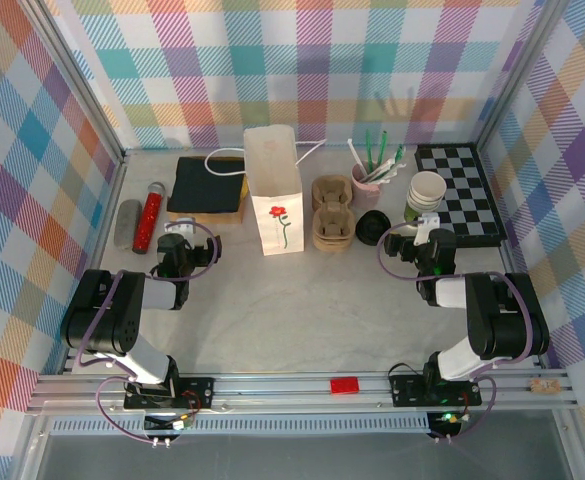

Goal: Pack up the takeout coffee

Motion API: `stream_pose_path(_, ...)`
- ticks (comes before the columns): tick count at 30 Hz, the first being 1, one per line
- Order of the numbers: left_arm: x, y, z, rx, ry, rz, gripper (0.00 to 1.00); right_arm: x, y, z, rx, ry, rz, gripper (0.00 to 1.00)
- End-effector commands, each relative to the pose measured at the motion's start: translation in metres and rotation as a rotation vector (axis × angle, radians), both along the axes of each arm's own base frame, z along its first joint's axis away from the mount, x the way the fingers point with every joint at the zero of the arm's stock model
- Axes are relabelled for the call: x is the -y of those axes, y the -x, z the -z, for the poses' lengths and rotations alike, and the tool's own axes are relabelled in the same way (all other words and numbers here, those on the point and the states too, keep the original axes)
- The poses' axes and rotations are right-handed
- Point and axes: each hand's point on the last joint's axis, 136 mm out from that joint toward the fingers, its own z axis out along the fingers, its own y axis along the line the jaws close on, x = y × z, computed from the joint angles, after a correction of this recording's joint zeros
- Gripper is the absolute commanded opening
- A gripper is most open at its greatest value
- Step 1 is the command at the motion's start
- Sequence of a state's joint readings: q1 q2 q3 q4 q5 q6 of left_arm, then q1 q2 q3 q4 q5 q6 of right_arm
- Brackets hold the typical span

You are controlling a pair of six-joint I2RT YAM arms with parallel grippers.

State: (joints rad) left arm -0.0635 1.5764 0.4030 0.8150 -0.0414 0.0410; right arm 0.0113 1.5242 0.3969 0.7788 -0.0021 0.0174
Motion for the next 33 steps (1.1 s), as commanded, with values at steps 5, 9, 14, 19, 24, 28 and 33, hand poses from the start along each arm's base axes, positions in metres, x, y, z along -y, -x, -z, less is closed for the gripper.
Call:
stream_pose_path(5, -0.002, -0.009, -0.011, 0.039, 0.019, -0.002, 1.00, 0.000, -0.009, -0.012, 0.049, -0.002, -0.013, 0.99)
stream_pose_path(9, -0.014, -0.003, -0.025, 0.066, 0.003, -0.079, 1.00, -0.012, 0.002, -0.041, 0.060, -0.002, -0.072, 0.99)
stream_pose_path(14, -0.031, 0.014, -0.066, 0.033, 0.035, -0.239, 1.00, -0.006, 0.029, -0.091, 0.004, -0.094, 0.016, 0.99)
stream_pose_path(19, -0.040, 0.031, -0.101, -0.047, 0.215, -0.403, 1.00, 0.014, 0.068, -0.081, -0.256, -0.390, 0.328, 0.99)
stream_pose_path(24, -0.001, 0.037, -0.122, -0.167, 0.428, -0.280, 0.98, 0.003, 0.082, -0.117, -0.263, -0.304, 0.271, 0.99)
stream_pose_path(28, 0.033, 0.052, -0.138, -0.232, 0.461, -0.158, 0.94, 0.009, 0.088, -0.150, -0.312, -0.208, 0.271, 1.00)
stream_pose_path(33, 0.064, 0.090, -0.148, -0.253, 0.329, -0.071, 0.94, 0.021, 0.081, -0.166, -0.452, -0.075, 0.299, 0.93)
